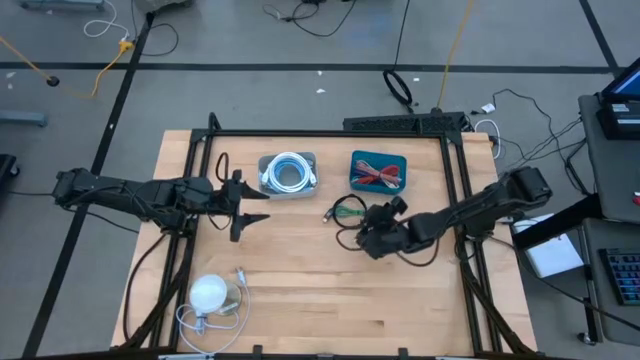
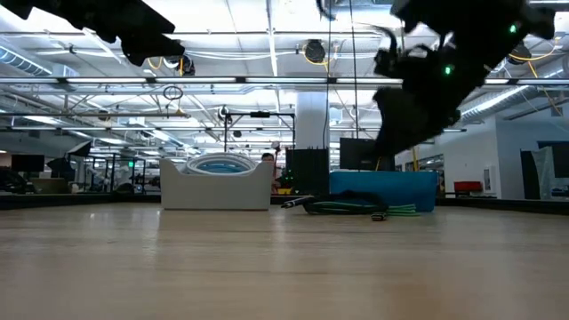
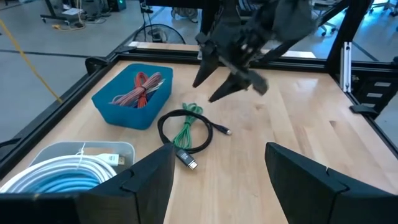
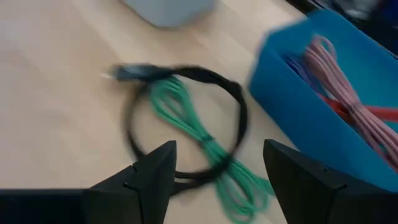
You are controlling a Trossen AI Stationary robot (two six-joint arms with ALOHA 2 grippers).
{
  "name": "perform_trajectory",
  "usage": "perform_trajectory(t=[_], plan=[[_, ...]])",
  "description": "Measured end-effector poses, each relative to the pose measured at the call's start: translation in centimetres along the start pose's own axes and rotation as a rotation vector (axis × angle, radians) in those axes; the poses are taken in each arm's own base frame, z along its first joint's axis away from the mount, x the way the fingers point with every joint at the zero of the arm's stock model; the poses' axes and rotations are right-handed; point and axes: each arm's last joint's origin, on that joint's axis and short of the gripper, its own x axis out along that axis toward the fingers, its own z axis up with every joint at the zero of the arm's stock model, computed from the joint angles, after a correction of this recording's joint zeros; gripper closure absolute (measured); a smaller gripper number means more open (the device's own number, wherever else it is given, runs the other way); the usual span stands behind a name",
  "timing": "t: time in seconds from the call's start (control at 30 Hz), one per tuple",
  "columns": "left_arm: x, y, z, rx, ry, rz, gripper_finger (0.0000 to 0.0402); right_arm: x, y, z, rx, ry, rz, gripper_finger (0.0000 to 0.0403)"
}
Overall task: Pick & Place USB Port
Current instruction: Put the black hdmi cable into the gray bin
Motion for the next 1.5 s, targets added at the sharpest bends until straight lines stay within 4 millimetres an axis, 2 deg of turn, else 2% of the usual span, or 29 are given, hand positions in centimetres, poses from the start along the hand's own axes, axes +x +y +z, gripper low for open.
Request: perform_trajectory(t=[0.2,0.57,0.73,0.87,1.07,1.1,1.3,1.5], plan=[[0.0,0.0,0.0,-0.012,-0.001,-0.003,0.0147,2.5,-0.5,-0.6,0.039,0.050,-0.100,0.0167],[0.0,0.0,0.0,0.002,-0.001,-0.003,0.0147,7.7,-0.7,-0.7,0.074,0.172,-0.029,0.0167],[0.0,0.0,0.0,0.002,-0.002,-0.003,0.0147,9.0,-0.2,-1.1,0.076,0.178,-0.005,0.0178],[0.0,0.0,0.0,0.002,-0.002,-0.003,0.0147,8.7,0.2,-1.5,0.052,0.147,-0.037,0.0229],[0.0,0.0,0.0,0.001,-0.005,-0.003,0.0147,7.2,0.6,-1.1,0.003,0.100,-0.022,0.0374],[0.0,0.0,0.0,0.001,-0.005,-0.003,0.0147,6.8,0.7,-1.0,-0.010,0.089,-0.013,0.0386],[0.0,0.0,0.1,0.001,-0.006,-0.003,0.0147,4.5,1.3,-0.1,0.004,-0.029,-0.014,0.0389],[0.0,0.0,0.1,0.005,-0.007,-0.003,0.0147,2.3,2.3,2.4,-0.016,-0.307,-0.061,0.0395]])
